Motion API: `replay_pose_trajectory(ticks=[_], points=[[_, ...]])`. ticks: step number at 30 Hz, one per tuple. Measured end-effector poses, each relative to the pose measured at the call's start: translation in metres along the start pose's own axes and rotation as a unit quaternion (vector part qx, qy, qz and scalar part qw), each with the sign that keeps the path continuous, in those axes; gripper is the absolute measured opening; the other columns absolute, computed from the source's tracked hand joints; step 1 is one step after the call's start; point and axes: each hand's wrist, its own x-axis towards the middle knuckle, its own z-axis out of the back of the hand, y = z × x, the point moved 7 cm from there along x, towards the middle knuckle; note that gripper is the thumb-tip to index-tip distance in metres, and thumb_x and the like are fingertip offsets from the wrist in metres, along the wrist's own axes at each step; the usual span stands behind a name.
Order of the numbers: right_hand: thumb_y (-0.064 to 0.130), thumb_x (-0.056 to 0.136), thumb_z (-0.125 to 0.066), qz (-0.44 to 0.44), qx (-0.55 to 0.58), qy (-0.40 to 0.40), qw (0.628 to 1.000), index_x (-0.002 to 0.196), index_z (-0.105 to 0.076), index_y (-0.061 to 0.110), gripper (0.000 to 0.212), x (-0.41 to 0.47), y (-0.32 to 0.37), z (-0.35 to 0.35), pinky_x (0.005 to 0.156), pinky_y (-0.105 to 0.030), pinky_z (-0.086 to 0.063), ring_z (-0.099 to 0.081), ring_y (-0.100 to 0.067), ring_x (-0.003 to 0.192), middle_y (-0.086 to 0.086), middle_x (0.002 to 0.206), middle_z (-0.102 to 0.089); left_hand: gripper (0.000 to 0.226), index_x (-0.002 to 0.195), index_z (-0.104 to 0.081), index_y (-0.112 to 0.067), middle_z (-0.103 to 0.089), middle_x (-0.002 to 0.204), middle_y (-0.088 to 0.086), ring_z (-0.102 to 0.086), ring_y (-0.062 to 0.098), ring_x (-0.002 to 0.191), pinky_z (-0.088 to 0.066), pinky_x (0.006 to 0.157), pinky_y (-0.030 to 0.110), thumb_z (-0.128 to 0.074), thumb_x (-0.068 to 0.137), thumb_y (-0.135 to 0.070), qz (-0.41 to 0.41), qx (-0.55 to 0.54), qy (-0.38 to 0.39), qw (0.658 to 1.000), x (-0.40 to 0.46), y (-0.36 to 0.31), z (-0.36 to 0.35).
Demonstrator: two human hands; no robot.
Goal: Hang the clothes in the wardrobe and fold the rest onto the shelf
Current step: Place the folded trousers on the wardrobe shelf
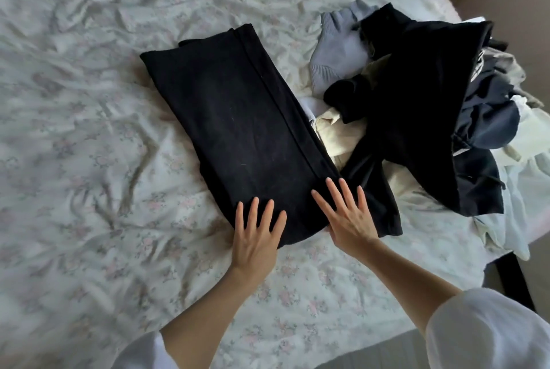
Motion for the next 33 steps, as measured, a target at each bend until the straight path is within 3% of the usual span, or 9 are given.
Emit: replay_pose_trajectory(ticks=[2,6,9,13,16,19,23,28,33], points=[[0.03,0.081,-0.067,0.004,-0.015,0.001,1.0,0.15,-0.008,0.028,0.091,0.009,0.002,0.001,0.112,-0.057,-0.014,-0.008,-0.037,0.144,-0.013,0.158,-0.006,0.066,0.112,-0.068,-0.015,-0.065,0.114,0.012,-0.063,0.034,0.106,-0.048,0.091,0.057,-0.087,0.049,-0.016,0.009,-0.035,-0.057,0.998,0.001,0.001,0.014],[0.024,0.074,-0.075,-0.008,0.036,-0.03,0.999,0.144,-0.035,0.027,0.08,0.015,0.001,0.018,0.11,-0.053,-0.025,-0.027,-0.033,0.14,-0.01,0.15,-0.032,0.052,0.098,-0.071,-0.011,-0.066,0.086,0.004,-0.066,0.022,0.079,-0.057,0.068,0.035,-0.088,0.049,-0.012,0.002,-0.088,-0.146,0.985,-0.006,0.014,0.036],[0.028,0.083,-0.066,-0.005,0.068,-0.034,0.997,0.146,-0.029,0.03,0.073,0.013,-0.002,0.024,0.113,-0.044,-0.019,-0.02,-0.023,0.143,0.001,0.153,-0.029,0.043,0.087,-0.073,-0.009,-0.063,0.063,-0.001,-0.063,0.014,0.056,-0.05,0.044,0.022,-0.087,0.047,-0.004,-0.007,-0.103,-0.17,0.98,-0.006,0.023,0.051],[0.019,0.085,-0.058,-0.033,0.116,-0.062,0.991,0.147,-0.024,0.034,0.072,-0.004,-0.007,0.046,0.105,-0.033,-0.025,-0.025,-0.016,0.139,0.012,0.151,-0.029,0.04,0.079,-0.072,-0.01,-0.058,0.051,-0.004,-0.057,0.011,0.044,-0.04,0.031,0.019,-0.087,0.043,-0.003,-0.042,-0.118,-0.159,0.979,-0.009,0.024,0.073],[0.012,0.086,-0.054,-0.038,0.135,-0.085,0.986,0.146,-0.026,0.034,0.07,-0.029,-0.001,0.06,0.099,-0.032,-0.027,-0.03,-0.016,0.134,0.014,0.149,-0.034,0.035,0.085,-0.07,-0.013,-0.061,0.055,-0.006,-0.059,0.012,0.047,-0.039,0.034,0.018,-0.085,0.054,-0.007,-0.065,-0.139,-0.104,0.983,-0.02,0.026,0.084],[0.012,0.09,-0.044,-0.015,0.092,-0.064,0.994,0.146,-0.024,0.034,0.063,-0.06,0.018,0.064,0.095,-0.032,-0.026,-0.034,-0.017,0.129,0.014,0.149,-0.033,0.024,0.116,-0.055,-0.02,-0.068,0.092,-0.004,-0.065,0.02,0.082,-0.042,0.061,0.028,-0.052,0.093,-0.02,-0.07,-0.131,0.015,0.989,-0.039,0.031,0.082],[0.017,0.092,-0.041,0.042,0.035,0.02,0.998,0.144,-0.032,0.029,0.054,-0.113,0.056,0.056,0.092,-0.036,-0.029,-0.039,-0.022,0.123,0.009,0.142,-0.043,0.024,0.119,-0.052,-0.026,-0.067,0.099,-0.004,-0.062,0.023,0.092,-0.04,0.073,0.029,-0.046,0.096,-0.026,-0.08,-0.164,0.118,0.976,-0.084,0.033,0.083],[0.027,0.096,-0.04,0.132,0.049,0.19,0.972,0.12,-0.054,0.02,0.028,-0.186,0.102,0.038,0.096,-0.041,-0.031,-0.052,-0.027,0.111,-0.006,0.114,-0.062,0.011,0.101,-0.058,-0.029,-0.052,0.066,-0.013,-0.048,0.004,0.059,-0.042,0.065,0.026,-0.053,0.092,-0.027,-0.102,-0.25,0.365,0.891,-0.149,0.017,0.063],[0.035,0.095,-0.046,0.118,0.188,0.307,0.925,0.118,-0.055,0.01,0.035,-0.221,0.121,0.031,0.081,-0.034,-0.041,-0.056,-0.032,0.106,-0.015,0.114,-0.061,0.024,0.113,-0.059,-0.018,-0.063,0.093,0.0,-0.054,0.008,0.07,-0.044,0.065,0.024,-0.055,0.091,-0.025,-0.117,-0.281,0.453,0.838,-0.169,0.01,0.052]])
